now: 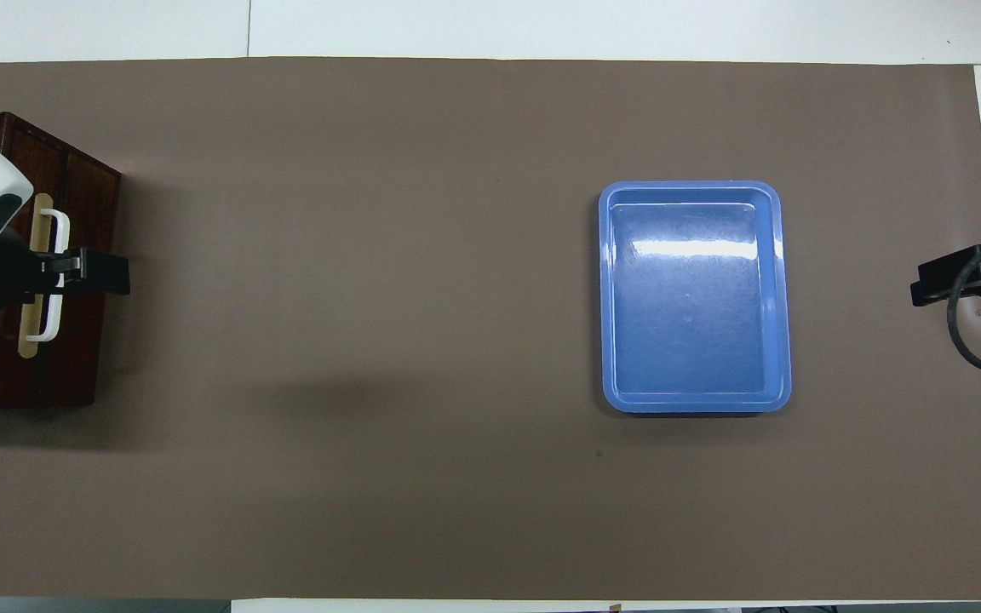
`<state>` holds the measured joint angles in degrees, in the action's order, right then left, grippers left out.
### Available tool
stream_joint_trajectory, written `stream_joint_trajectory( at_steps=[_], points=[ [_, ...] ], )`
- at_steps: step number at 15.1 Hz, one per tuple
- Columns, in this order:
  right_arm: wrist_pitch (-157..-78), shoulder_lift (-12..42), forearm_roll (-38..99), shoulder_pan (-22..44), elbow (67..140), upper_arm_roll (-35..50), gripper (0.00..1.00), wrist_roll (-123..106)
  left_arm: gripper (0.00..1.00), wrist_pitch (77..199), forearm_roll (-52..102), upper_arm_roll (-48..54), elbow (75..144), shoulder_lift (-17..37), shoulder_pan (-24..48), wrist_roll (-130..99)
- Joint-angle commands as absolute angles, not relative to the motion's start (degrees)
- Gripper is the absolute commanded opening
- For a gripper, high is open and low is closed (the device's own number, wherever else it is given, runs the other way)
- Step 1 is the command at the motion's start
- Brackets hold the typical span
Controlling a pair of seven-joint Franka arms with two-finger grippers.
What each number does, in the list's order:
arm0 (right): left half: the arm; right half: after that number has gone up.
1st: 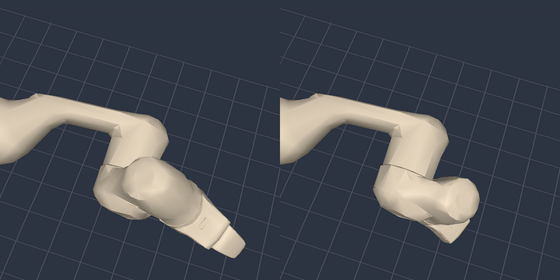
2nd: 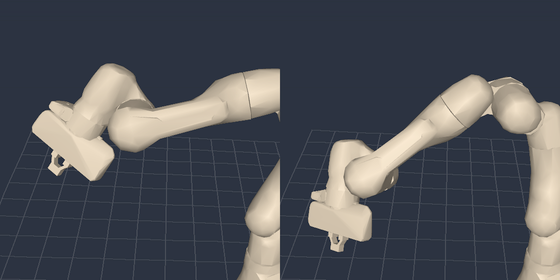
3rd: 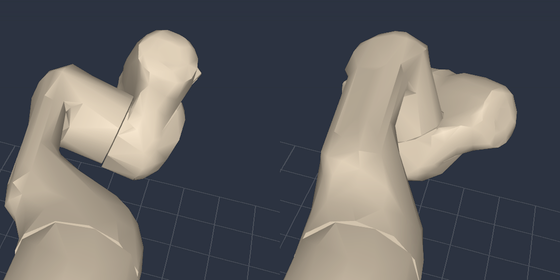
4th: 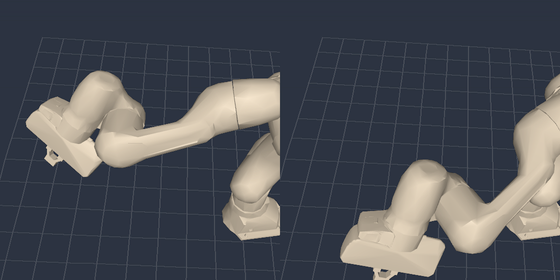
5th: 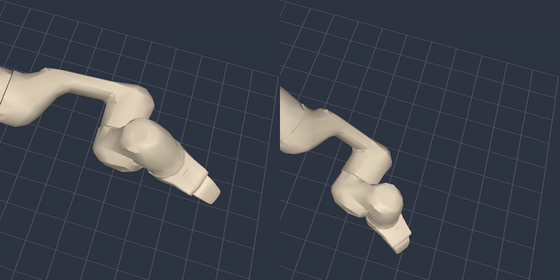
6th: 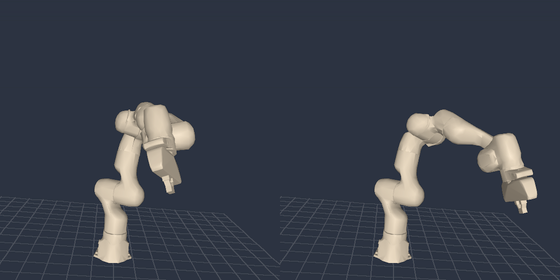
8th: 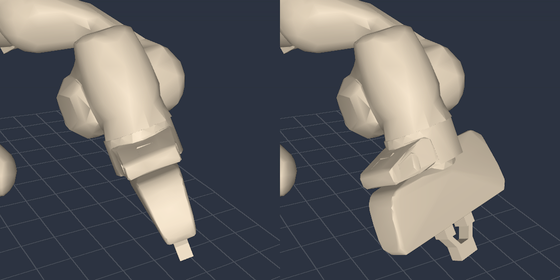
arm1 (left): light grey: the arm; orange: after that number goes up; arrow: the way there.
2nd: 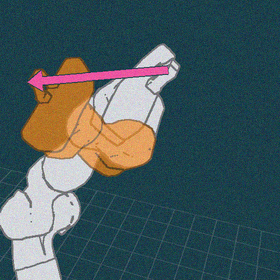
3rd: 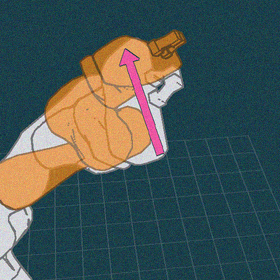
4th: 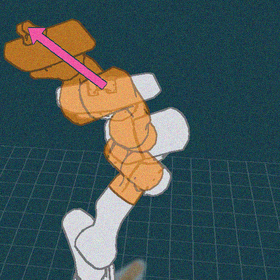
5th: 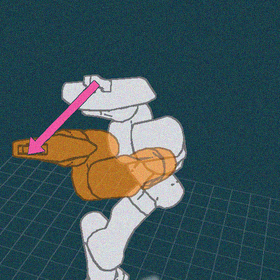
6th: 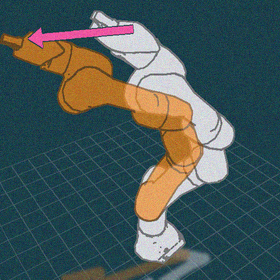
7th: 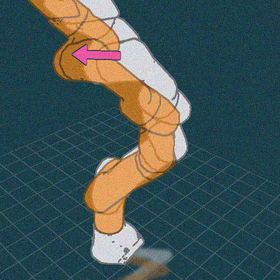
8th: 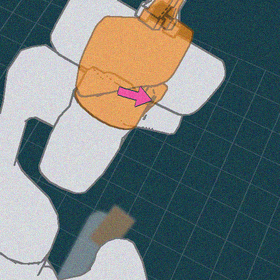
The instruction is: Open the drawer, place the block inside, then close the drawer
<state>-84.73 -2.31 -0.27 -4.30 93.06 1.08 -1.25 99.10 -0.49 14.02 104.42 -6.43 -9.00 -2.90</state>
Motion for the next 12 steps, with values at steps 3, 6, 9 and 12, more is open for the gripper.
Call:
stream_joint_trajectory(
  at_steps=[3, 6, 9, 12],
  points=[
    [-84.29, -3.34, -0.88, -4.66, 94.04, 1.41, 1.00, -2.55, 1.00, 96.42, 2.55, 13.80, 101.44, -4.14, -11.07, 2.20],
    [-84.29, -3.34, -0.88, -4.66, 94.04, 1.41, 1.00, -2.55, 1.00, 92.11, 2.11, 13.97, 94.67, 0.43, -10.64, 1.58],
    [-84.29, -3.34, -0.88, -4.66, 94.04, 1.32, 1.00, -2.55, 1.00, 92.72, 2.02, 14.15, 97.38, -0.44, -10.11, 0.36],
    [-84.29, -3.34, -0.88, -4.66, 94.04, 1.32, 1.00, -2.55, 1.00, 92.81, 2.02, 14.15, 97.74, -1.32, -9.93, -1.76]
  ],
)
